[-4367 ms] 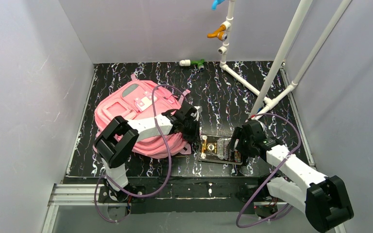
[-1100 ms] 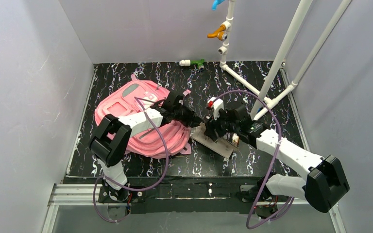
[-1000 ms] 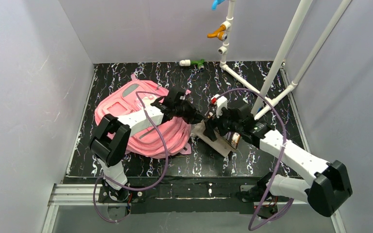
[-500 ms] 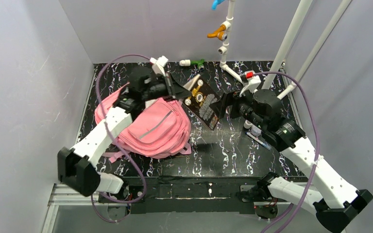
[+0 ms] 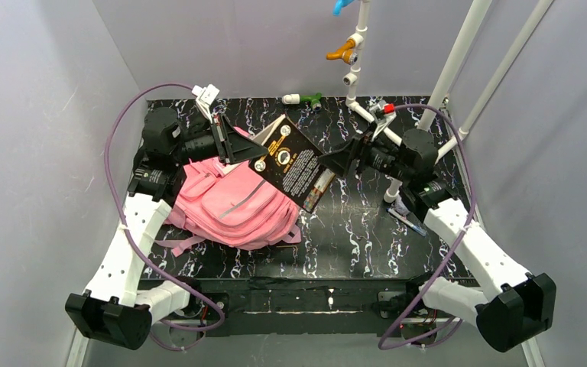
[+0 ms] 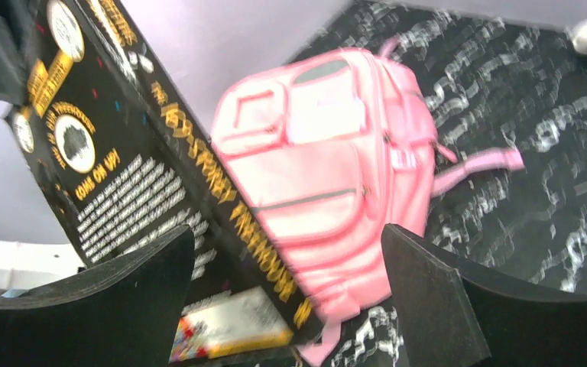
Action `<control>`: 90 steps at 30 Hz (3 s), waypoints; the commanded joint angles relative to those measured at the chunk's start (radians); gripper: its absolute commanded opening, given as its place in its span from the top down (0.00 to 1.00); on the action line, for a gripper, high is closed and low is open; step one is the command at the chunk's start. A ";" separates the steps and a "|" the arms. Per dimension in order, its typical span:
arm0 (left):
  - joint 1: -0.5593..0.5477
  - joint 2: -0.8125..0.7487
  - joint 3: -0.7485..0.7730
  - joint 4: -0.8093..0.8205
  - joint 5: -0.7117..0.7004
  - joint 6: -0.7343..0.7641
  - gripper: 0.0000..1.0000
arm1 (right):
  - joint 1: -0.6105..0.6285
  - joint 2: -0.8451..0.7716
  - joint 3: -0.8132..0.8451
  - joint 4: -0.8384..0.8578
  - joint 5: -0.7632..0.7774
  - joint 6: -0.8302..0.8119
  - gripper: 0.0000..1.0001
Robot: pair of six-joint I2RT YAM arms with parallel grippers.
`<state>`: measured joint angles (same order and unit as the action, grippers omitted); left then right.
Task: Pack the student bag
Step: Pick up the book from the center of the board, then place the book in the student bag.
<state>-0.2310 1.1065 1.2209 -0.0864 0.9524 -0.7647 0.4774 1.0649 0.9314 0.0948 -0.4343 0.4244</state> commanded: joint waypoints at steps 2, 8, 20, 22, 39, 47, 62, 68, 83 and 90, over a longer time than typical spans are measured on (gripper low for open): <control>0.009 -0.049 -0.012 0.137 0.135 -0.115 1.00 | -0.064 0.087 -0.038 0.490 -0.377 0.195 0.01; 0.009 -0.026 0.022 0.144 0.094 -0.117 1.00 | -0.005 0.125 -0.105 0.731 -0.455 0.388 0.02; 0.009 0.027 0.050 0.191 -0.046 -0.158 1.00 | 0.143 0.128 -0.352 1.324 -0.074 0.789 0.23; 0.009 0.028 0.035 0.213 -0.045 -0.169 1.00 | 0.144 0.154 -0.376 1.442 -0.040 0.865 0.24; 0.012 0.042 -0.040 0.147 -0.161 -0.110 0.77 | 0.209 0.135 -0.463 1.481 0.060 0.903 0.96; -0.043 -0.011 -0.084 -0.558 -0.907 0.424 0.02 | 0.220 -0.197 -0.211 -0.134 0.685 0.319 0.99; -0.584 0.351 -0.019 -0.748 -1.048 0.695 0.32 | 0.221 -0.227 -0.150 -0.349 0.792 0.056 0.99; -0.591 0.411 -0.002 -0.755 -0.980 0.706 0.29 | 0.221 -0.204 -0.164 -0.337 0.711 0.057 0.99; -0.592 0.444 0.016 -0.776 -0.977 0.699 0.59 | 0.221 -0.183 -0.163 -0.319 0.655 0.042 0.99; -0.592 0.518 0.010 -0.778 -1.104 0.690 0.90 | 0.221 -0.180 -0.158 -0.325 0.638 0.040 0.99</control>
<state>-0.8223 1.5940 1.2114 -0.8307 -0.0666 -0.0765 0.6952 0.8948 0.7490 -0.3302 0.2131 0.4828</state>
